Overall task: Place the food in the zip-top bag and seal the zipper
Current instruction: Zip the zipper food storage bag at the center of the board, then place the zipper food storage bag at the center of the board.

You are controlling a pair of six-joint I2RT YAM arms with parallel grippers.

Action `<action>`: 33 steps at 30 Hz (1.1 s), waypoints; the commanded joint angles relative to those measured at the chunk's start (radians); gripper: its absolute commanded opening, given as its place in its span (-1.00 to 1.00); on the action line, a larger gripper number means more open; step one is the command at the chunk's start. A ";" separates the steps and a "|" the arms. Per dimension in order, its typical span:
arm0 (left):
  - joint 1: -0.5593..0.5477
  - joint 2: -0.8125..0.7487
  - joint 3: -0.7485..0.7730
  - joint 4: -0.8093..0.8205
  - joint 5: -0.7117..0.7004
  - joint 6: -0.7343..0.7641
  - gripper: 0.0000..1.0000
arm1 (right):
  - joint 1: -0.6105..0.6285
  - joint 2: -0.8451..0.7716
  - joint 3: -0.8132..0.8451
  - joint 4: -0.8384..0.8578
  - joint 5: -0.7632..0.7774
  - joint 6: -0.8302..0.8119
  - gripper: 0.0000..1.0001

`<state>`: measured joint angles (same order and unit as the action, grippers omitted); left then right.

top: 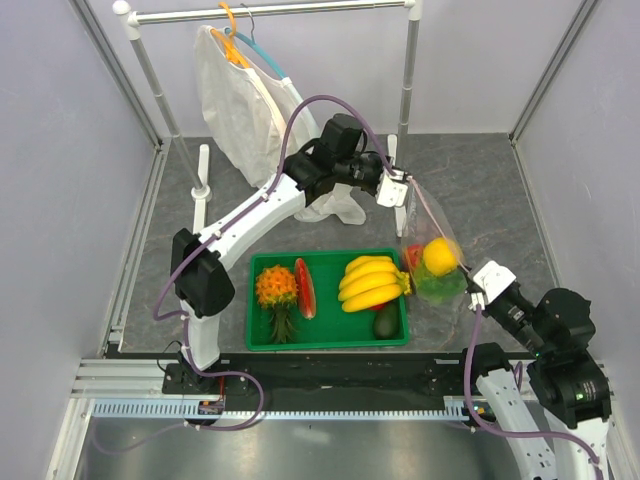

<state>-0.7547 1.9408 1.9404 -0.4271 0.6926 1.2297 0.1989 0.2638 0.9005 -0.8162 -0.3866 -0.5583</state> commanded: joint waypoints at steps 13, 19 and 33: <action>-0.024 -0.065 0.002 -0.004 -0.018 -0.098 -0.96 | 0.008 0.287 0.333 -0.021 -0.103 0.293 0.96; -0.035 -0.077 0.020 -0.004 -0.001 -0.121 -0.96 | 0.008 0.480 0.492 -0.084 -0.044 0.331 0.65; -0.063 -0.098 0.022 -0.005 -0.007 -0.130 -0.96 | 0.007 0.666 0.586 -0.325 -0.035 0.249 0.08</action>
<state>-0.8116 1.8977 1.9343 -0.4431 0.6804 1.1370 0.2012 0.9340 1.4631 -1.0821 -0.4412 -0.2771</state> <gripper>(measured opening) 0.123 0.544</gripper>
